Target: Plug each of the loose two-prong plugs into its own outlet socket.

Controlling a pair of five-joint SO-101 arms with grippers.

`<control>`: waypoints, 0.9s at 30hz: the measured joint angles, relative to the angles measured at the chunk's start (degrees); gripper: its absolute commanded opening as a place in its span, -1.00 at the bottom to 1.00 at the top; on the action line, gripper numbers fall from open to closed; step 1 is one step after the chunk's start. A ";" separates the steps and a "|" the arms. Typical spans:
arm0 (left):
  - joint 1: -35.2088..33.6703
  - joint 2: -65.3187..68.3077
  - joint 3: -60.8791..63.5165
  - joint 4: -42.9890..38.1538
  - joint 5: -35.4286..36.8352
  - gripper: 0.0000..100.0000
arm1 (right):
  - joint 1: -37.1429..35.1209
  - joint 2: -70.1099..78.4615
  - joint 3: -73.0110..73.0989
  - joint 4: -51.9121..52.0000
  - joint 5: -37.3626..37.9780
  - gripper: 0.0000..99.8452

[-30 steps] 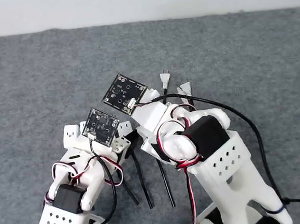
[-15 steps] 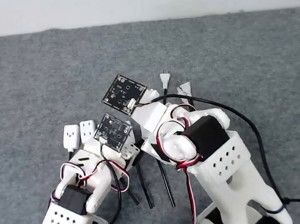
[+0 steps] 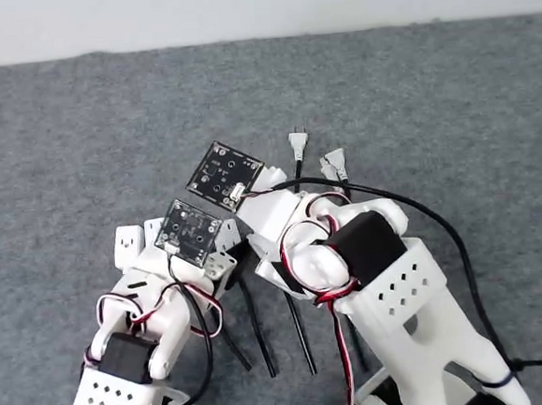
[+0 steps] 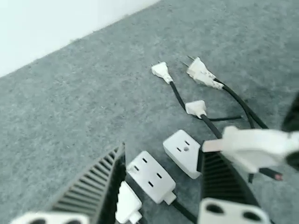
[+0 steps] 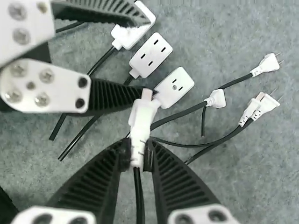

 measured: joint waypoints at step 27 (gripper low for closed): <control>-15.47 -0.09 -0.09 -7.74 8.70 -0.51 | 1.32 0.00 1.32 -2.90 4.57 -0.98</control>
